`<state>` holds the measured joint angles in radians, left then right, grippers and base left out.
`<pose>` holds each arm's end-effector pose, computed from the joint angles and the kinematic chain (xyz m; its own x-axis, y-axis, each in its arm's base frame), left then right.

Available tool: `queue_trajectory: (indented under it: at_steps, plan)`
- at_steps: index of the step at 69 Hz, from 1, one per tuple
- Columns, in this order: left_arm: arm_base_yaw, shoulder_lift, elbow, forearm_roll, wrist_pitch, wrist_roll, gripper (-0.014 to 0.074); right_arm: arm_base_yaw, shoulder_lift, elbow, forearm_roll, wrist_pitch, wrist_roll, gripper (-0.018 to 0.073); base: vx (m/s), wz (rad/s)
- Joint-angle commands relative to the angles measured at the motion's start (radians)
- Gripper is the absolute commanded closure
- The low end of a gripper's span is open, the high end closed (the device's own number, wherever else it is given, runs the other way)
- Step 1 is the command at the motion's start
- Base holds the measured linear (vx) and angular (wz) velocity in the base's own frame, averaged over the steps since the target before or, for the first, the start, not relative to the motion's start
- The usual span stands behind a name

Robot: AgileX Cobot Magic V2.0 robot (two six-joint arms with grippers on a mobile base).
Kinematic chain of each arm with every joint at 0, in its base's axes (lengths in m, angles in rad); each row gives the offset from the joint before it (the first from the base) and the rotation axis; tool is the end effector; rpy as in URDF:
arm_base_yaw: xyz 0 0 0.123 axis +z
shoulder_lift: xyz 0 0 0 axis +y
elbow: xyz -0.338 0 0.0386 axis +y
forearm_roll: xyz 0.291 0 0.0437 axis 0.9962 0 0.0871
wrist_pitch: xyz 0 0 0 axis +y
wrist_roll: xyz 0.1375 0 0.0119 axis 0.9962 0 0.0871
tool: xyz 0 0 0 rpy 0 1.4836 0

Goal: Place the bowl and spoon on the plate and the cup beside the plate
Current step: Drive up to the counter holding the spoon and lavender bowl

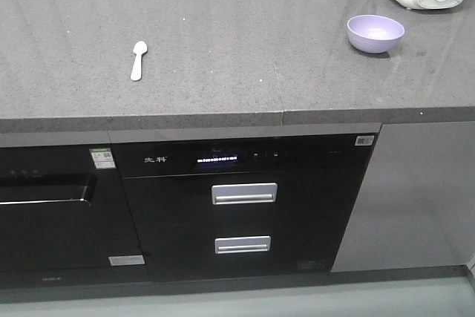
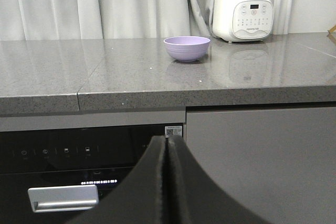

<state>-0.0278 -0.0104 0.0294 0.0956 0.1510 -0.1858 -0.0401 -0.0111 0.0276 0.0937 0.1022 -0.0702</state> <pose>0.0909 -0.0005 0.1848 -0.0829 -0.0889 -0.9926 0.0060 0.9960 -0.0897 0.0912 -0.0023 0.1923 -0.0303 0.0242 -0.9992 0.0313 0.9992 0.0233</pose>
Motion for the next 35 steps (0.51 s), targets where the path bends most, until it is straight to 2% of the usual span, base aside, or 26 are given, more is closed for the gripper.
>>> queue_trajectory:
  at_steps: [1,35]
  plan:
    - [-0.002,-0.007,-0.026,0.000,-0.074,-0.006,0.0603,-0.005,-0.014,0.004,-0.003,-0.078,-0.010,0.0564,0.17,0.00]
    - [-0.002,-0.007,-0.026,0.000,-0.074,-0.006,0.0603,-0.005,-0.014,0.004,-0.003,-0.078,-0.010,0.0564,0.17,-0.01]
